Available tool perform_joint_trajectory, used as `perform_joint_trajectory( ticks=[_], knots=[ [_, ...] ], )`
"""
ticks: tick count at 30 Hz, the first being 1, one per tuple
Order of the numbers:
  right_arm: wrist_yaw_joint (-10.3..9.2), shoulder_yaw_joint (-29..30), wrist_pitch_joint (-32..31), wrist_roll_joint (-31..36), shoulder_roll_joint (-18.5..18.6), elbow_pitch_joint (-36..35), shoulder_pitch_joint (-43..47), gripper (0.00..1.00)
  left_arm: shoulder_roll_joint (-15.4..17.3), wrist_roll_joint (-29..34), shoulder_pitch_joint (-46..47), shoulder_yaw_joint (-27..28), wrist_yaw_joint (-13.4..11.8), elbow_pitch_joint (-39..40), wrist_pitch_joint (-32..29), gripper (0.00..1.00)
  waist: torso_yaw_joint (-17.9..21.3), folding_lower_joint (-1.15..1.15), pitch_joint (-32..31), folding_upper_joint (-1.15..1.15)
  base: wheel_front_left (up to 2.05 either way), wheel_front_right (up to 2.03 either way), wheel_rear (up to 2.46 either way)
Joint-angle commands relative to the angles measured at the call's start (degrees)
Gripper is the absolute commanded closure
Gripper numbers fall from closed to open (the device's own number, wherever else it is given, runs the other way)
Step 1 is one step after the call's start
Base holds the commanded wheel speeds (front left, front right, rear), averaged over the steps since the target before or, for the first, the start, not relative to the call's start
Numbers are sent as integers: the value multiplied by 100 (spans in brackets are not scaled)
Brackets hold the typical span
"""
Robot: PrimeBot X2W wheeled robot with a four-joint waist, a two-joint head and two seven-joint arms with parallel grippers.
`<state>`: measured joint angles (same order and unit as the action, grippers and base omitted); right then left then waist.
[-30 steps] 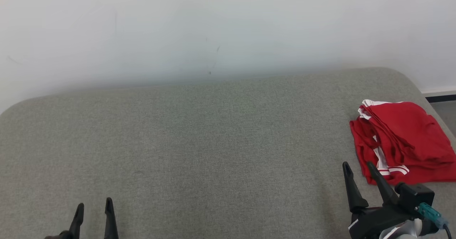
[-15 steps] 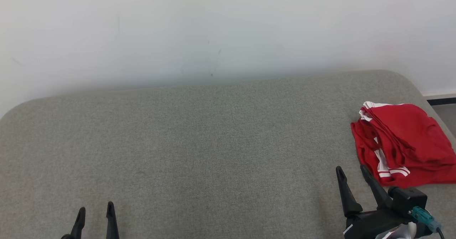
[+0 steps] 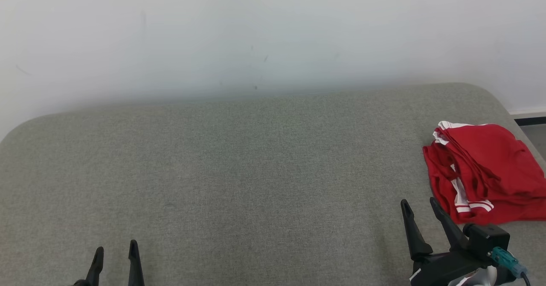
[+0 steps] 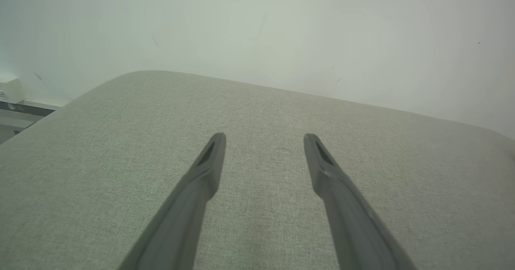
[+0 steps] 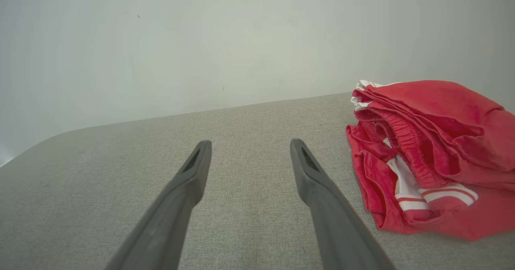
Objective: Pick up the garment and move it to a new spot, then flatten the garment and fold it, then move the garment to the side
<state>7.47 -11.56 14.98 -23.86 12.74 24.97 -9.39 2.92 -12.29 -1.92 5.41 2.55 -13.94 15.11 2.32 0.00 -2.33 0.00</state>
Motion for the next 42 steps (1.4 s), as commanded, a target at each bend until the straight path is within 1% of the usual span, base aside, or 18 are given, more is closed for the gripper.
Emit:
perform_joint_trajectory(
  ticks=[1, 12, 13, 18, 29, 42],
  knots=[
    [0, -3, 23, 43, -28, -9, -3, 0, -1, -6, -66, 9, 10, 21, 0, 0, -4, 0, 1, 0, 0, 0, 0],
    [0, -40, 23, 79, -11, -51, -10, 0, -1, 33, -60, -4, -9, 136, 0, 0, -42, 0, 17, 0, 0, 0, 0],
    [0, -35, -3, 27, -24, -21, 4, 100, -2, 4, 3, -9, -1, 102, -3, 100, -43, 0, 17, 0, 0, 0, 0],
    [0, -65, -48, -6, -97, 203, 240, 100, -54, -41, -90, -18, 0, -170, -23, 100, -45, 0, 19, 0, 0, 0, 0],
    [0, 224, -367, -1024, -229, 5, 242, 100, -44, -1229, 69, 19, 75, -161, -359, 100, -62, 0, 40, 0, 0, 0, 0],
    [1, 509, -685, -2070, -364, -202, 249, 100, -34, -2447, 200, 22, 152, -112, -668, 100, -81, 0, 64, 0, 0, 0, 0]
  ],
)
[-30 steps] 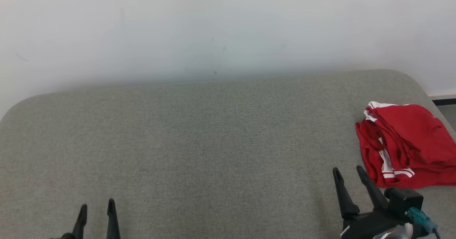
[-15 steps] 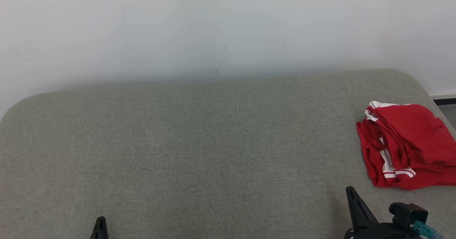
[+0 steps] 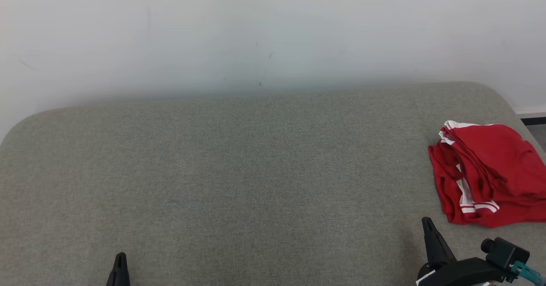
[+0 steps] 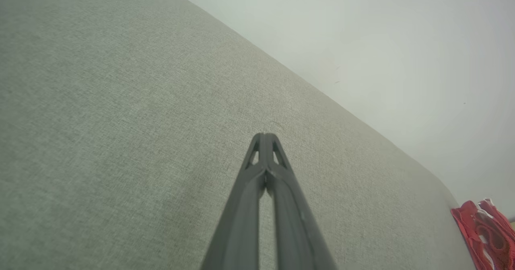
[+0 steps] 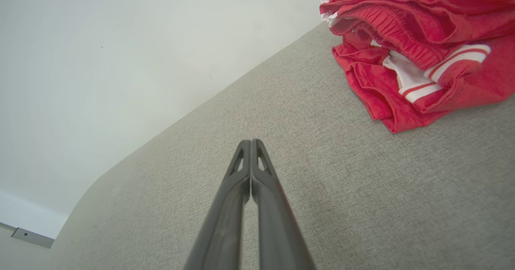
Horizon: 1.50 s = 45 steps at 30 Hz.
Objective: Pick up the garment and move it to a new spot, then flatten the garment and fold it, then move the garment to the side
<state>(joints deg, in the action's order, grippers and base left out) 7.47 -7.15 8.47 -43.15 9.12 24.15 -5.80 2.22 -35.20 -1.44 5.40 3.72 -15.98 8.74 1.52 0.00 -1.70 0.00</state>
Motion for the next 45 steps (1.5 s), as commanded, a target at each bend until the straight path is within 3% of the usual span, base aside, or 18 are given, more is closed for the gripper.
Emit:
perform_joint_trajectory(
  ticks=[1, 45],
  knots=[
    [1, 87, -55, -217, -13, -135, -109, 100, 36, -245, 162, 25, 39, 95, -54, 100, -3, 0, 3, 0, 0, 0, 0],
    [2, 809, -860, -2827, -356, -639, -88, 100, 61, -3273, 528, 77, 239, 163, -879, 100, -69, 0, 85, 0, 0, 0, 0]
  ],
)
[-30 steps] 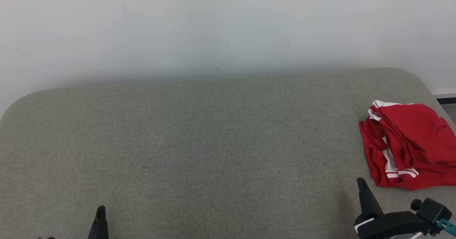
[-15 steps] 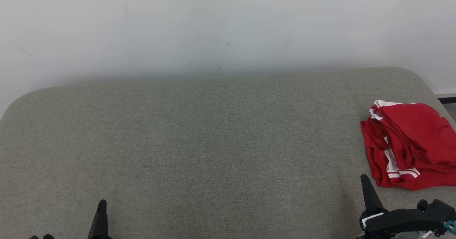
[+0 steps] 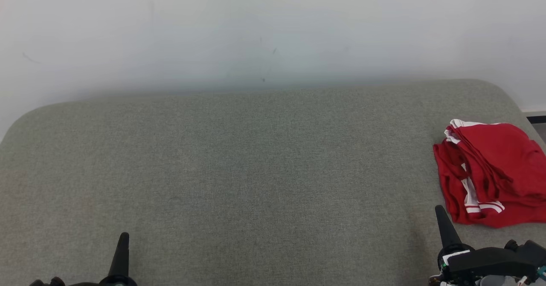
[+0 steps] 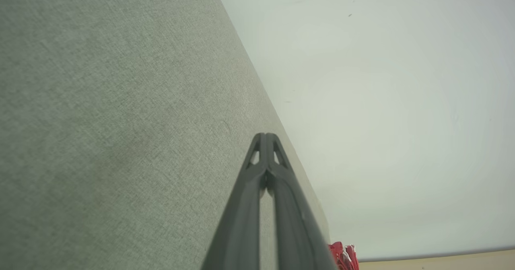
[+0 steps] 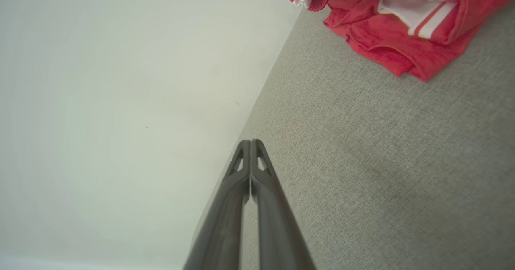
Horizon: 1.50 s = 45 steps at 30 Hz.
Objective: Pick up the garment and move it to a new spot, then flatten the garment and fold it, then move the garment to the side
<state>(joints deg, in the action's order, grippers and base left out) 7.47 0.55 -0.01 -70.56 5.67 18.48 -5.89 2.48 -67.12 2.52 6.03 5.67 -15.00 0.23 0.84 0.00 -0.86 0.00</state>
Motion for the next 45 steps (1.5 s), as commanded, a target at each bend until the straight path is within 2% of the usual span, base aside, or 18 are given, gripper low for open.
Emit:
perform_joint_trajectory(
  ticks=[1, 45],
  knots=[
    [2, 53, -31, -125, -17, -80, -79, 100, 37, -142, 140, 16, 43, 67, -36, 100, -2, 0, 2, 0, 0, 0, 0],
    [4, 522, -561, -1844, -246, -397, -54, 100, 51, -2124, 355, 54, 171, 98, -582, 100, -67, 0, 82, 0, 0, 0, 0]
  ],
)
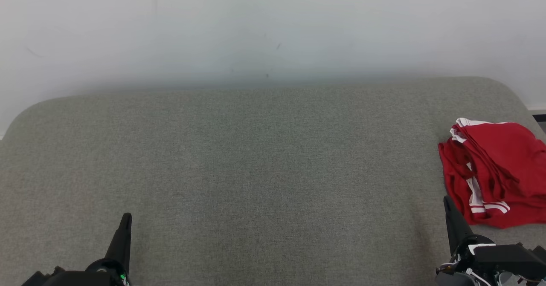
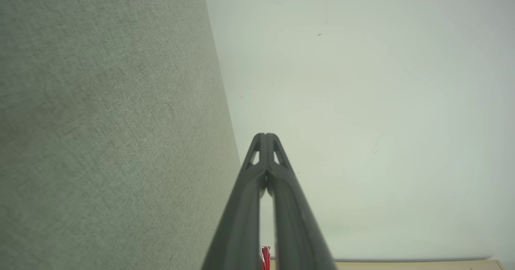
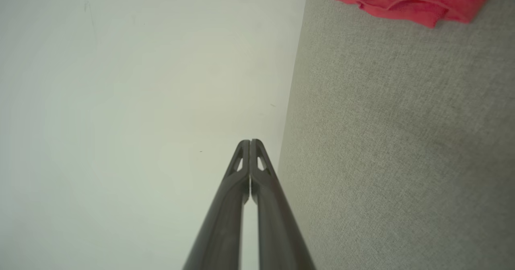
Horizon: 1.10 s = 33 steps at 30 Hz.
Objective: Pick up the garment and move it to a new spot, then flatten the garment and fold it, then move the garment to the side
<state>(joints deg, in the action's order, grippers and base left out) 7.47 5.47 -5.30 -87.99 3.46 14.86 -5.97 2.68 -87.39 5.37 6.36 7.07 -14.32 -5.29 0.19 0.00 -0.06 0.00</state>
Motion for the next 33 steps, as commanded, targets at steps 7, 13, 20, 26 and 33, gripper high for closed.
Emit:
perform_joint_trajectory(
  ticks=[7, 13, 20, 26, 33],
  knots=[
    [4, 94, -101, -326, -52, -79, -41, 100, 33, -374, 101, 26, 55, 34, -99, 100, -12, 0, 14, 0, 0, 0, 0],
    [4, 134, -145, -471, -74, -106, -37, 100, 35, -536, 127, 28, 48, 37, -146, 100, -19, 0, 23, 0, 0, 0, 0],
    [4, 126, -143, -445, -70, -97, -37, 100, 35, -514, 119, 28, 48, 35, -145, 100, -19, 0, 23, 0, 0, 0, 0],
    [4, 126, -143, -445, -69, -97, -37, 100, 34, -514, 119, 27, 48, 35, -145, 100, -19, 0, 23, 0, 0, 0, 0],
    [4, 125, -143, -445, -69, -97, -36, 100, 34, -514, 119, 27, 48, 35, -145, 100, -19, 0, 23, 0, 0, 0, 0]
  ],
)
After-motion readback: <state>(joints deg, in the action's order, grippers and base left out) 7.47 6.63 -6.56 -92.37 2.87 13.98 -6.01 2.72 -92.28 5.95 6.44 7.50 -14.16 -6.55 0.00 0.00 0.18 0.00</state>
